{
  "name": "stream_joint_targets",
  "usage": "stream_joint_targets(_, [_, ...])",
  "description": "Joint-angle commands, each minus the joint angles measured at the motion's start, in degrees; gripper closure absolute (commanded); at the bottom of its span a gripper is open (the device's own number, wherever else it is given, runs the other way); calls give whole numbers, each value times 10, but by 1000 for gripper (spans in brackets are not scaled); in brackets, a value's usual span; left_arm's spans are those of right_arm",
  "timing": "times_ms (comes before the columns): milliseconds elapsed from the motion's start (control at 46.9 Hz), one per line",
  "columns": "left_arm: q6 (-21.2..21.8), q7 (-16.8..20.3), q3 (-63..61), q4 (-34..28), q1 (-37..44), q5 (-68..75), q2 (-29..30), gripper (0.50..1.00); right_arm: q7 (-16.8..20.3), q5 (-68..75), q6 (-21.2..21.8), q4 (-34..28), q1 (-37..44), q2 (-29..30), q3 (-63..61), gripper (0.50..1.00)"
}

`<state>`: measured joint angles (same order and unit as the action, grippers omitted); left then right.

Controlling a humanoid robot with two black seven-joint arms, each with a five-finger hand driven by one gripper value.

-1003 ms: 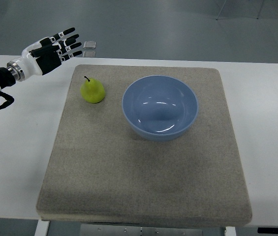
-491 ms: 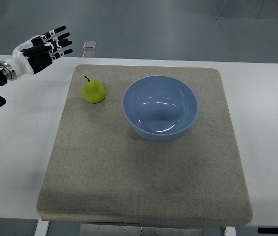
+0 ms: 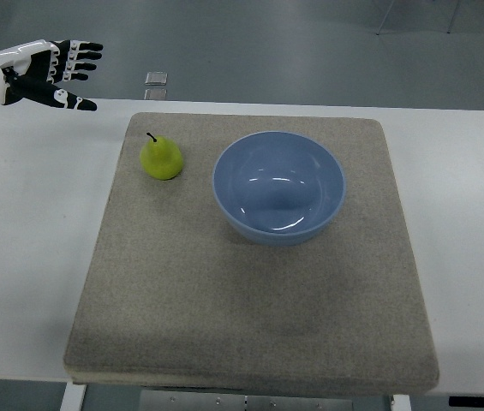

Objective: Place pear in bowl with left hand
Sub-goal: 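Rotate the left hand palm-down and lower it toward the green pear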

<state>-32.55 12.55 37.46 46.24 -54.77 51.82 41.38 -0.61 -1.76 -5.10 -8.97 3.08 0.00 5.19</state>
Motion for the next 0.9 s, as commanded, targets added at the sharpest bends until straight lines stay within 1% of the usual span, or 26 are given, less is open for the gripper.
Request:
stream_joint_targets(0, [-1,0,0,28,-8,47,5,508,0,0,0,0,0,0,0,576])
stream_joint_targets(85, [0,0,-5,51,-15,101,12,508,0,0,0,0,0,0,0,576])
stream_joint_targets(299, [1,0,-44,82,-57,259,7,508,0,0,0,0,0,0,0,576])
stream_joint_targets(470, [2,0,-87,111,-95,304,5,508,0,0,0,0,0,0,0,576])
stream_joint_targets(555, [8,0,-121,112,-111,320,-2,510,0,0,0,0,0,0,0,576])
stream_joint_targets(619, [27,0,-144,109,-114,341,-24,510,0,0,0,0,0,0,0,576])
stream_joint_targets(747, [87,-1,-165,105,-107,382,-53,508,0,0,0,0,0,0,0,576])
stream_joint_targets(875, [115,-2,-194,90,-100,384,-87,508,0,0,0,0,0,0,0,576])
